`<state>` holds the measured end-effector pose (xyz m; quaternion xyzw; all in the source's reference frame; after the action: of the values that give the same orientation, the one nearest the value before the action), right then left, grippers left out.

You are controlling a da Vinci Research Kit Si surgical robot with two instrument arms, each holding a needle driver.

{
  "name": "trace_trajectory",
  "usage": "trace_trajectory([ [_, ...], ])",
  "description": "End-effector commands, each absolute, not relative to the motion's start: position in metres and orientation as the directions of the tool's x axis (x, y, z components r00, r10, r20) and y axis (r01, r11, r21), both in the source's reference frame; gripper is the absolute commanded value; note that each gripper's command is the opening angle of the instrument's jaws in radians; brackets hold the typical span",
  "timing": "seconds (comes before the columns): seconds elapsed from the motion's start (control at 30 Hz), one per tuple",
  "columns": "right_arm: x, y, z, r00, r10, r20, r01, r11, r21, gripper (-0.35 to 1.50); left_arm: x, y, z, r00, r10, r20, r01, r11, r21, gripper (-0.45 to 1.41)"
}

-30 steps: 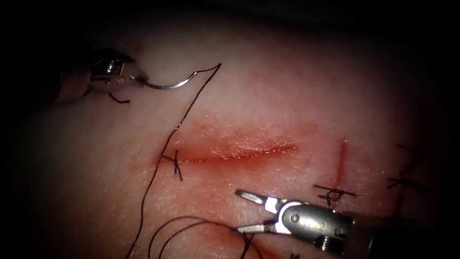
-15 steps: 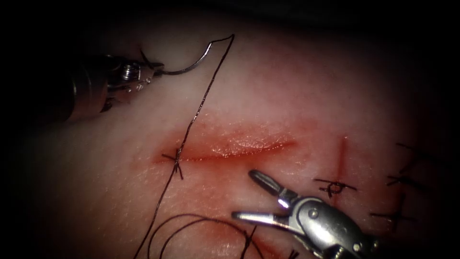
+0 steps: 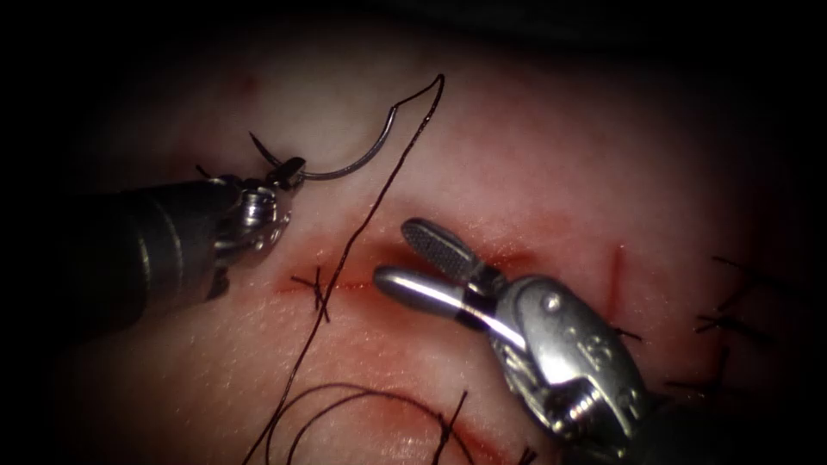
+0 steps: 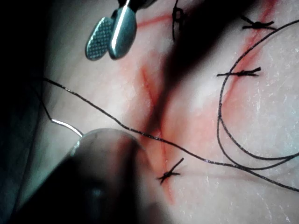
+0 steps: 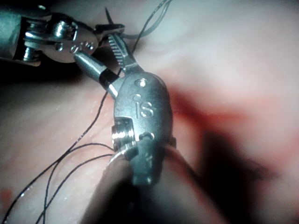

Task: Wound Closure
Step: Hand the needle to the needle driver on the right.

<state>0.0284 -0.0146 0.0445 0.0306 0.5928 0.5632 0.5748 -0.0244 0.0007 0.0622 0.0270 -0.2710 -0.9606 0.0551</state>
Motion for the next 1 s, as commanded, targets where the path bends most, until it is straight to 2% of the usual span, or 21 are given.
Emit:
trace_trajectory([
  [0.03, 0.0307, -0.014, 0.045, -0.342, 0.687, -0.642, -0.611, 0.357, 0.707, 0.79, -0.0251, 0.001, 0.062, -0.993, -0.119, -0.021, 0.090, -0.845, 0.528, -0.45],
  [0.2, 0.0336, -0.012, 0.047, -0.323, 0.728, -0.604, -0.639, 0.304, 0.707, 0.84, -0.0253, 0.000, 0.062, -0.992, -0.123, -0.010, 0.098, -0.840, 0.534, -0.45],
  [0.4, 0.0340, -0.010, 0.051, -0.324, 0.757, -0.567, -0.658, 0.251, 0.710, 0.54, -0.0252, 0.000, 0.062, -0.992, -0.128, -0.006, 0.104, -0.833, 0.543, -0.45],
  [0.5, 0.0334, -0.011, 0.053, -0.319, 0.764, -0.561, -0.660, 0.246, 0.710, 0.31, -0.0252, 0.000, 0.062, -0.991, -0.130, -0.008, 0.105, -0.833, 0.543, -0.45],
  [0.87, 0.0308, -0.013, 0.057, -0.302, 0.807, -0.508, -0.680, 0.191, 0.708, 0.17, -0.0250, 0.000, 0.062, -0.990, -0.137, -0.017, 0.106, -0.832, 0.545, -0.45],
  [0.9, 0.0304, -0.013, 0.057, -0.303, 0.806, -0.508, -0.686, 0.186, 0.703, 0.31, -0.0250, 0.000, 0.062, -0.990, -0.141, -0.022, 0.107, -0.831, 0.547, -0.45],
  [0.93, 0.0302, -0.013, 0.057, -0.309, 0.807, -0.504, -0.689, 0.176, 0.703, 0.59, -0.0249, 0.000, 0.062, -0.990, -0.141, -0.025, 0.105, -0.829, 0.549, -0.45],
  [0.97, 0.0302, -0.013, 0.057, -0.309, 0.807, -0.504, -0.689, 0.176, 0.703, 0.59, -0.0249, 0.000, 0.062, -0.990, -0.141, -0.025, 0.105, -0.829, 0.549, -0.45],
  [1.0, 0.0301, -0.013, 0.057, -0.318, 0.809, -0.495, -0.688, 0.162, 0.707, 0.91, -0.0249, 0.000, 0.062, -0.989, -0.143, -0.027, 0.105, -0.829, 0.550, -0.45],
])
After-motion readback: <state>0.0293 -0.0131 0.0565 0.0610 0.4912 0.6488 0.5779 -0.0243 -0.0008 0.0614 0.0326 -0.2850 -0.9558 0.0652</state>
